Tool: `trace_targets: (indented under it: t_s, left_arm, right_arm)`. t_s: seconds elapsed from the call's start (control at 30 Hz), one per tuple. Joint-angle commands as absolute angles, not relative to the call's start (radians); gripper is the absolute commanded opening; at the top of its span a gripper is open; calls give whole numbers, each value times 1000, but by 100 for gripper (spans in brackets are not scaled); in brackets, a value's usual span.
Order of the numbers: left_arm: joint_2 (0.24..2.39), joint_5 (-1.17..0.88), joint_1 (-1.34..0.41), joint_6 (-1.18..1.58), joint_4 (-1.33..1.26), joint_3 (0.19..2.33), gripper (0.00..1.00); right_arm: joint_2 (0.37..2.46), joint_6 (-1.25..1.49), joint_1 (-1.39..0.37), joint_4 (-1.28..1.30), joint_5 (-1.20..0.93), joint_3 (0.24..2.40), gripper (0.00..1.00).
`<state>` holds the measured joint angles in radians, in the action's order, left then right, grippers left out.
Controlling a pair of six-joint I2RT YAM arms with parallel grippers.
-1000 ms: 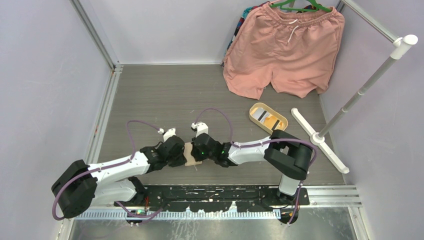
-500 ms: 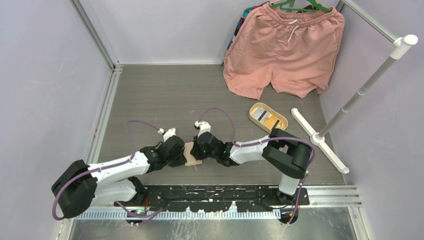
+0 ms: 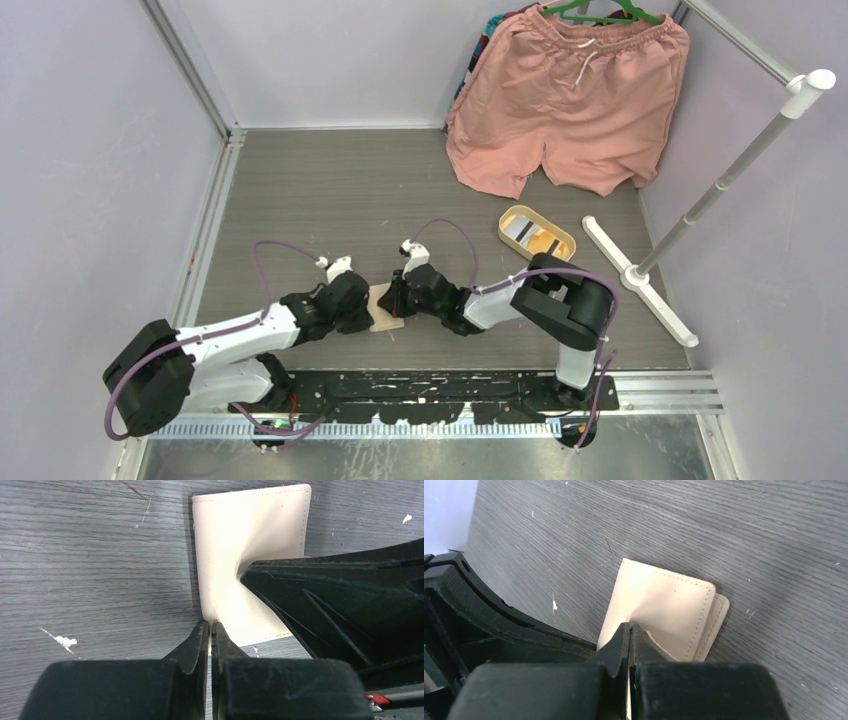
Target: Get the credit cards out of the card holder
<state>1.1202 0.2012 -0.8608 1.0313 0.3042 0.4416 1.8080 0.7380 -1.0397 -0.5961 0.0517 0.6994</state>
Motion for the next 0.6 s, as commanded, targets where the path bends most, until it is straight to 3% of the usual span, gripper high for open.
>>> trace_targets:
  t_s: [0.0,0.27,0.57]
  left_arm:
    - [1134,206,-858,1019,322,434,0]
    - [1139,209,-859,1017,332,441,0]
    - [1136,210,-857,1015,338,441,0]
  right_arm:
    - [1893,766,-1000,-624,69,636,1]
    - [1946,796,-985,-654,78,600,1]
    - [1958,836,-984,-479,204,616,1]
